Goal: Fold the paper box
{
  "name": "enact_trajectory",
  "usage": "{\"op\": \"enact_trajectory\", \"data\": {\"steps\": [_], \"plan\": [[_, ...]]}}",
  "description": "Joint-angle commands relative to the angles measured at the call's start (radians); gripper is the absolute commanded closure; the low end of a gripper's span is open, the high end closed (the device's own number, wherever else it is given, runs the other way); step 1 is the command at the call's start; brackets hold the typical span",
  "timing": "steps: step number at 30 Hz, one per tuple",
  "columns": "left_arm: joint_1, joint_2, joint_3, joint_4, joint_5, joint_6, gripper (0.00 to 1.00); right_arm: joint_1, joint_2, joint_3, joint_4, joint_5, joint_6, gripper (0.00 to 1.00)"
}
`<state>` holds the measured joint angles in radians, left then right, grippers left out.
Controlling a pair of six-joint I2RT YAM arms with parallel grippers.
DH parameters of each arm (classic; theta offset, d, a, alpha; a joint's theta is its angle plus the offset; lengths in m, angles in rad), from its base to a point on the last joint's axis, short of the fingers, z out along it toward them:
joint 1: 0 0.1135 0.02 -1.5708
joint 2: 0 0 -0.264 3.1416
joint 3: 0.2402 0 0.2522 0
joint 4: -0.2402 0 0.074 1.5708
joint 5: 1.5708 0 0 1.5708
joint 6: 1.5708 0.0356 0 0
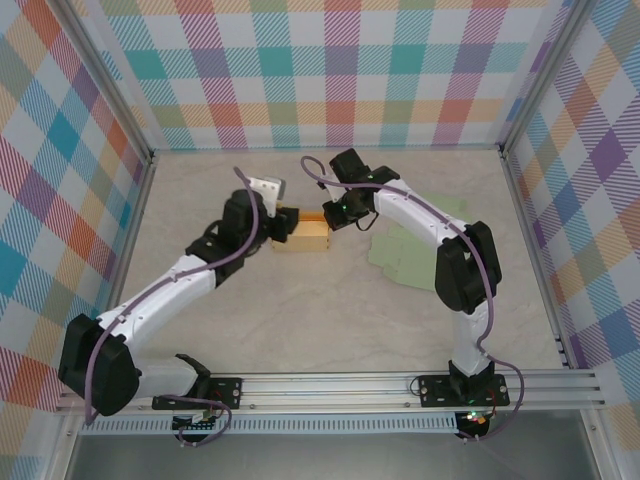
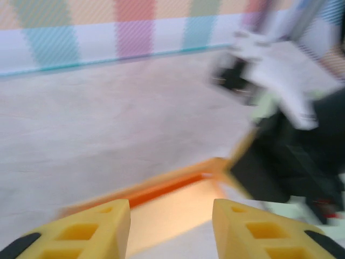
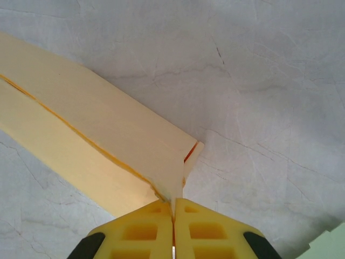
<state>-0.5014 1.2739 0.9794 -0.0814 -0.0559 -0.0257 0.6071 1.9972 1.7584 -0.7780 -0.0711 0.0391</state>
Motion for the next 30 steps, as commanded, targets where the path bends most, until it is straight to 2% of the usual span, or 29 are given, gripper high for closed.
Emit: {"op": "enact_trajectory", "data": {"steps": [1, 3, 5, 7, 12, 22, 30], "plan": [[0.130, 0.057, 0.050, -0.204, 0.138, 0.228, 0.47, 0.010, 0.038, 0.024, -0.054, -0.018, -0.017, 0.91], [0.204, 0.121, 0.099, -0.260, 0.231, 0.291, 0.42, 0.010, 0.041, 0.029, -0.055, -0.021, -0.019, 0.91], [0.238, 0.184, 0.157, -0.325, 0.279, 0.356, 0.38, 0.009, 0.041, 0.031, -0.059, -0.021, -0.021, 0.92], [0.246, 0.236, 0.207, -0.376, 0.301, 0.425, 0.37, 0.010, 0.040, 0.031, -0.057, -0.021, -0.020, 0.91], [0.248, 0.336, 0.290, -0.421, 0.353, 0.500, 0.37, 0.010, 0.045, 0.037, -0.059, -0.025, -0.016, 0.92], [0.241, 0.454, 0.385, -0.475, 0.315, 0.544, 0.36, 0.011, 0.046, 0.043, -0.058, -0.035, -0.010, 0.92], [0.173, 0.497, 0.392, -0.498, 0.240, 0.547, 0.41, 0.011, 0.055, 0.063, -0.067, -0.048, 0.013, 0.91]]}}
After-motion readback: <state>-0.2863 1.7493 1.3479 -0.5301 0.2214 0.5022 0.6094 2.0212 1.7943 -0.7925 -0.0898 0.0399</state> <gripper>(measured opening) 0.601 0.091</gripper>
